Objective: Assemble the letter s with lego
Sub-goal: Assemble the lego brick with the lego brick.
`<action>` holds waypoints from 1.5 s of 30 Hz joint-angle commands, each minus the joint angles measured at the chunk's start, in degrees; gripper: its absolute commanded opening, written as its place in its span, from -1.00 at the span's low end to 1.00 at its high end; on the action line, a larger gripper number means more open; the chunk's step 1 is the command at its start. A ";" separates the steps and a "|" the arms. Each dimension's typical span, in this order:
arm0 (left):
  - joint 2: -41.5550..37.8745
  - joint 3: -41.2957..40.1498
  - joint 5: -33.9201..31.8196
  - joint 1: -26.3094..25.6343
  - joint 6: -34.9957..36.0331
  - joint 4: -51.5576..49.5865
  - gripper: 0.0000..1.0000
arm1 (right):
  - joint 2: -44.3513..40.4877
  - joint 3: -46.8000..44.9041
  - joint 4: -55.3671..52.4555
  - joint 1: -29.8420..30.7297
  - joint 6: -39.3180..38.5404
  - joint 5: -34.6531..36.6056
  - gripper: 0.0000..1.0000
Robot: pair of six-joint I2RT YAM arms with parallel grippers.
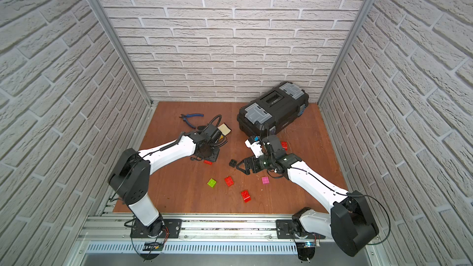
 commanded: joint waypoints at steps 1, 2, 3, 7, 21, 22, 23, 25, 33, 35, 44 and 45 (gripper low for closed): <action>1.26 -1.31 0.43 -0.12 1.36 0.85 -0.32 | -0.12 1.04 2.06 0.45 0.41 0.60 0.89; 1.45 -1.36 0.39 -0.13 1.32 1.13 -0.32 | -0.12 1.03 2.09 0.44 0.47 0.59 0.89; 1.71 -1.29 0.67 -0.10 1.19 1.49 -0.32 | -0.23 1.04 2.06 0.53 0.49 0.67 0.88; 2.92 -1.32 0.49 -0.02 1.69 2.18 -0.32 | -0.48 0.99 1.78 0.54 0.58 0.87 0.89; 5.62 -1.31 -0.08 0.26 1.72 3.44 -0.31 | -0.74 0.80 1.22 0.55 0.49 1.13 0.88; 5.63 -1.58 0.07 0.29 1.49 3.53 -0.31 | -0.86 0.88 1.12 0.55 0.45 1.13 0.89; 5.51 -1.85 0.25 0.29 1.26 3.61 -0.31 | -0.84 0.83 1.02 0.54 0.32 1.21 0.89; 5.27 -2.37 0.28 0.26 0.50 3.76 -0.31 | -0.84 0.77 0.75 0.54 0.11 1.44 0.89; 6.98 -4.36 1.71 0.16 -2.66 5.76 -0.31 | -0.18 0.42 1.44 0.54 0.14 1.11 0.89; 7.72 -4.98 2.00 0.13 -2.99 6.26 -0.31 | -0.17 0.37 1.45 0.49 0.15 1.20 0.89; 7.33 -6.29 2.52 0.32 -4.70 6.91 -0.31 | -0.25 0.52 0.62 0.54 -0.56 1.48 0.89; 6.97 -6.04 2.58 0.37 -5.19 6.73 -0.31 | -0.21 0.59 0.60 0.55 -0.56 1.40 0.89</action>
